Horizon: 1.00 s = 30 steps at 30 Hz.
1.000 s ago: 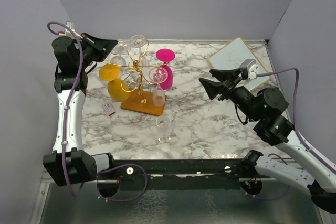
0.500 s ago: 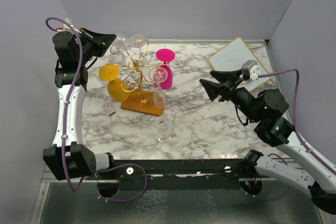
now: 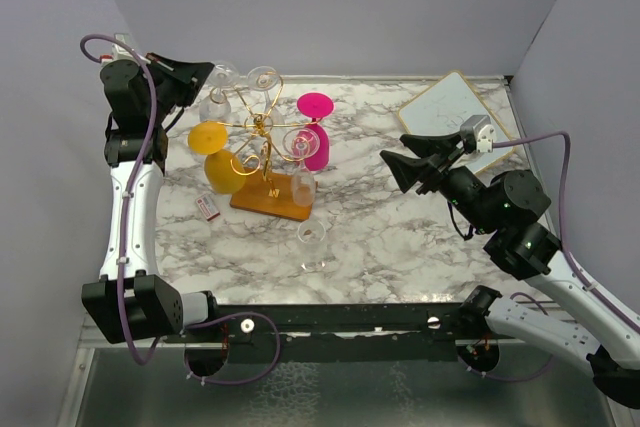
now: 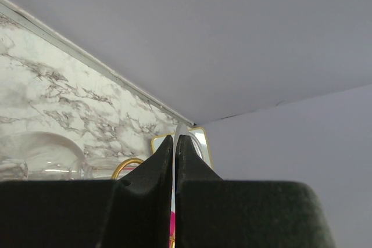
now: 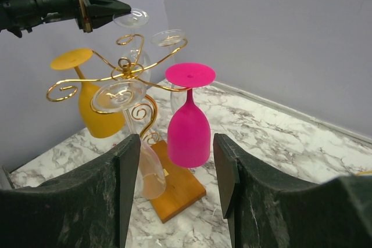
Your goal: Place the wine glass upside down on the wine glass rack
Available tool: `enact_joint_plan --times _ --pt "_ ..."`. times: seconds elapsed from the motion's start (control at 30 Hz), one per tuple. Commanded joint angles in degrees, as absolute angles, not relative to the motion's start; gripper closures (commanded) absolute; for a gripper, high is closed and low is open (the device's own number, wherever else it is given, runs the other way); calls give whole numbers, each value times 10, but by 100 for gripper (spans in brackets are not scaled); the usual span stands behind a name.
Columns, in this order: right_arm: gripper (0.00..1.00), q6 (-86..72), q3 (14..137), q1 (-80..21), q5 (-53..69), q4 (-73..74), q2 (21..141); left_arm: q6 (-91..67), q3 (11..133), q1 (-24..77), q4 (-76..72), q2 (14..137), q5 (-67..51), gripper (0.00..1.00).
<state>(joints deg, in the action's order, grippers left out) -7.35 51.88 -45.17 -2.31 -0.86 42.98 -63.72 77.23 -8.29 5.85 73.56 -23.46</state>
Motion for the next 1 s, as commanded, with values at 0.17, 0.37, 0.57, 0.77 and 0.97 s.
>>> enact_joint_plan --times 0.17,0.37,0.57,0.77,0.97 --pt "47 -79 518 -452 -28 -9 426 -615 784 -85 73 698 -205 100" --pt "47 -80 516 -453 -26 -5 426 -605 757 -84 90 676 -205 100" --pt "47 -81 519 -453 -18 -4 432 -600 738 -85 104 667 -215 100" --pt "47 -83 519 -452 -18 -3 435 -587 728 -85 134 663 -209 100" --pt "47 -84 525 -453 -14 -3 443 -570 733 -85 157 663 -189 85"
